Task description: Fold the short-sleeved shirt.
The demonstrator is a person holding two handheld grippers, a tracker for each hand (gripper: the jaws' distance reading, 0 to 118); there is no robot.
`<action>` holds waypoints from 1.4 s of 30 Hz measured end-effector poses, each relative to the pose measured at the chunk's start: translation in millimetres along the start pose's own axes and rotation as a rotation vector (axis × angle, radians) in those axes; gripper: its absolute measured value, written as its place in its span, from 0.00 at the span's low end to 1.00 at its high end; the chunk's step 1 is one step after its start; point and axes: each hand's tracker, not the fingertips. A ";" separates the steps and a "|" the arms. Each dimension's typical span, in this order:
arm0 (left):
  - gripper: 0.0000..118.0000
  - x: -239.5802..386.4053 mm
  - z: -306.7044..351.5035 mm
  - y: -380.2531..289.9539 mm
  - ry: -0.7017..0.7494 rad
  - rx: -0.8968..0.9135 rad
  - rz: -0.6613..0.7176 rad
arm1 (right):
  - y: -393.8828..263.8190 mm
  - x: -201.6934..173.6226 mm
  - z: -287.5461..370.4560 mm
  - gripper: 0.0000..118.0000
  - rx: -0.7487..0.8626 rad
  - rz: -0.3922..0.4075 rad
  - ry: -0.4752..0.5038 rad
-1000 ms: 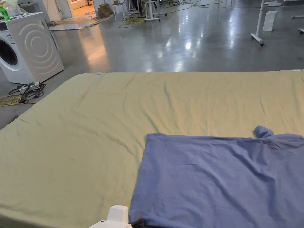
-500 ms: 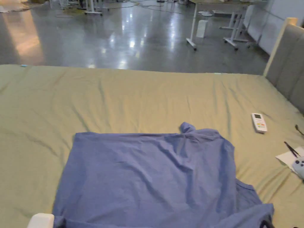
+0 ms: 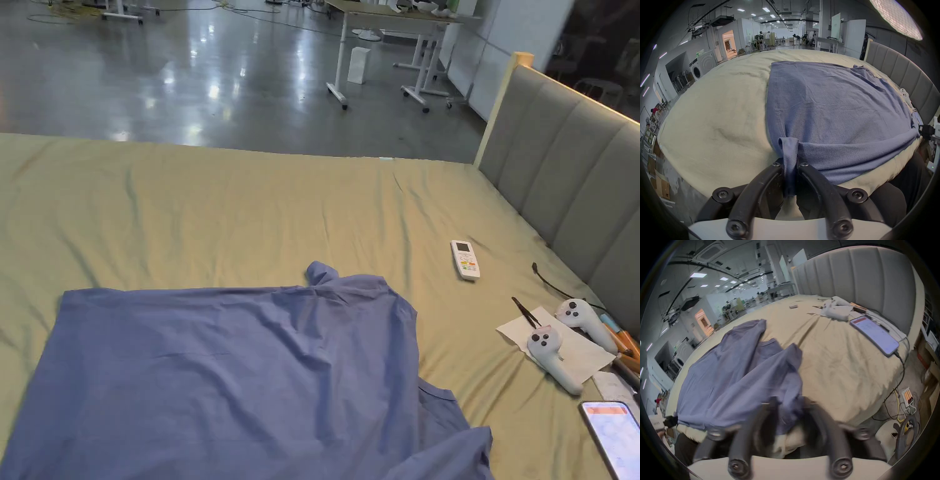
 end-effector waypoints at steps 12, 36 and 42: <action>0.08 -14.8 43.3 -27.4 -0.127 0.271 0.140 | -1.7 -2.9 32.2 0.04 0.118 0.058 0.006; 0.07 -51.4 -27.6 115.7 -0.079 0.247 0.194 | 149.0 -64.7 -49.4 0.04 0.116 0.115 0.071; 0.07 -42.4 -89.6 151.1 -0.063 0.100 0.246 | 168.9 -79.4 -137.4 0.06 -0.041 0.152 0.025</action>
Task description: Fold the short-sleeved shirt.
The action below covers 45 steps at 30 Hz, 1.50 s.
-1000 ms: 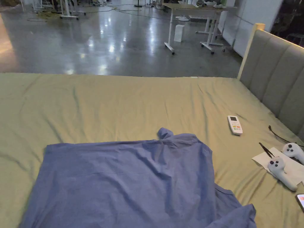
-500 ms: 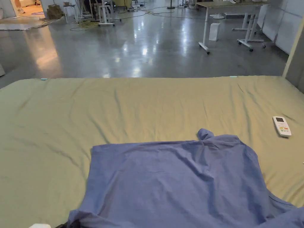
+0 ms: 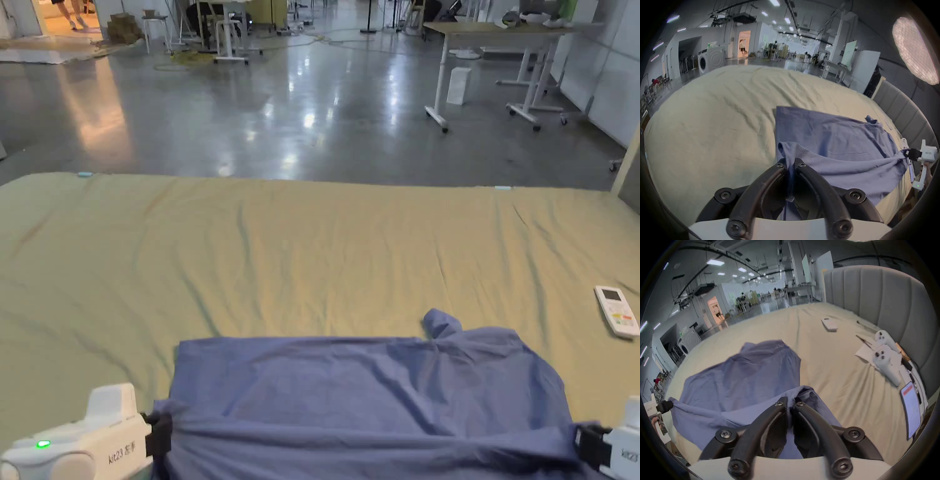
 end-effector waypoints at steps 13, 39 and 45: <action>0.65 19.6 189.2 -13.6 -0.110 0.434 -0.204 | -30.2 -7.5 174.8 0.55 0.416 0.142 0.134; 0.00 94.2 366.5 -100.2 -0.108 0.724 -0.347 | -116.9 -102.9 329.5 0.00 0.649 0.202 0.203; 0.00 89.4 361.8 -91.7 -0.082 0.698 -0.336 | -115.0 -101.1 328.6 0.00 0.648 0.206 0.202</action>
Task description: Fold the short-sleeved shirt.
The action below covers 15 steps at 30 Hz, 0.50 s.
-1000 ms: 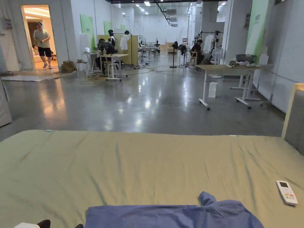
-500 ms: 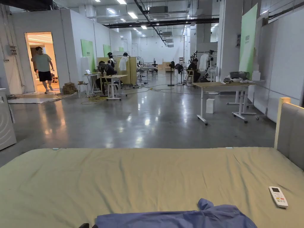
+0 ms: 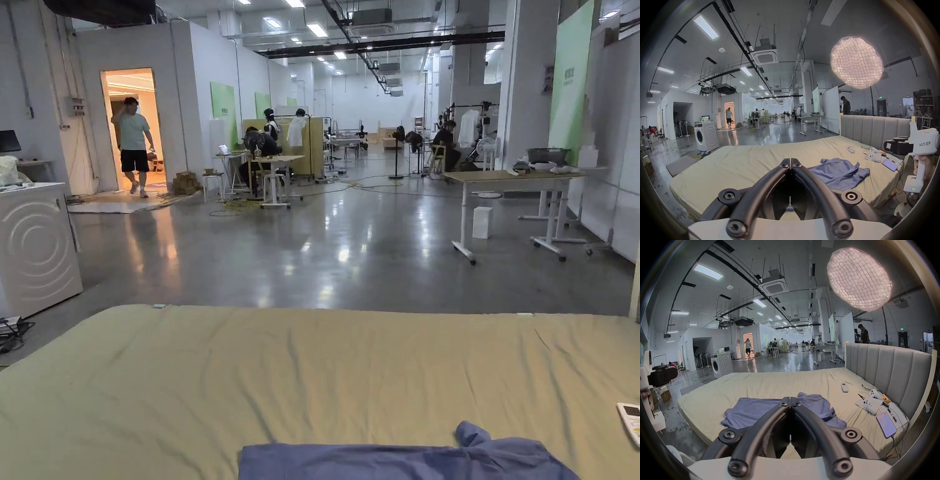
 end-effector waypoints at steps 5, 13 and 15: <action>0.00 -11.4 -26.3 -16.2 0.006 -0.090 0.078 | -1.9 3.7 -5.7 0.00 -0.015 -0.012 -0.003; 0.50 -55.7 -105.5 -83.3 -0.001 -0.326 0.213 | -21.9 13.0 -18.0 0.00 -0.090 -0.007 0.009; 0.63 -66.7 -127.4 -109.0 0.041 -0.382 0.236 | -29.6 15.4 -22.2 0.00 -0.113 -0.009 0.014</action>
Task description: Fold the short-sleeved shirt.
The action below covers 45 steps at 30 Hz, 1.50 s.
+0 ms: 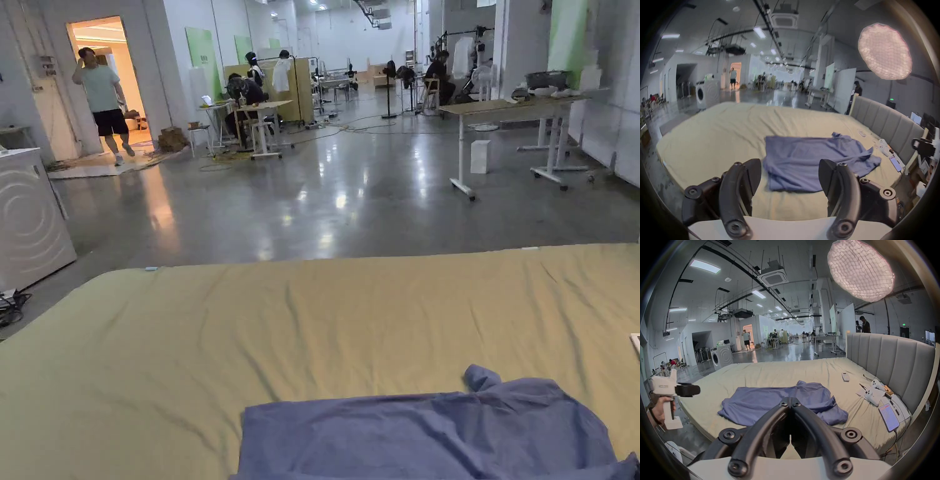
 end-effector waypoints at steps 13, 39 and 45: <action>0.57 -28.0 -139.1 -75.4 0.038 -0.300 0.060 | -44.4 28.3 -17.9 0.00 -0.188 -0.136 -0.054; 0.07 17.9 -171.4 -61.7 0.081 -0.514 -0.323 | -111.8 187.1 -234.4 0.60 -0.474 -0.266 -0.340; 0.07 17.6 -170.9 -69.4 0.098 -0.488 -0.312 | -114.2 166.7 -226.9 0.08 -0.508 -0.189 -0.318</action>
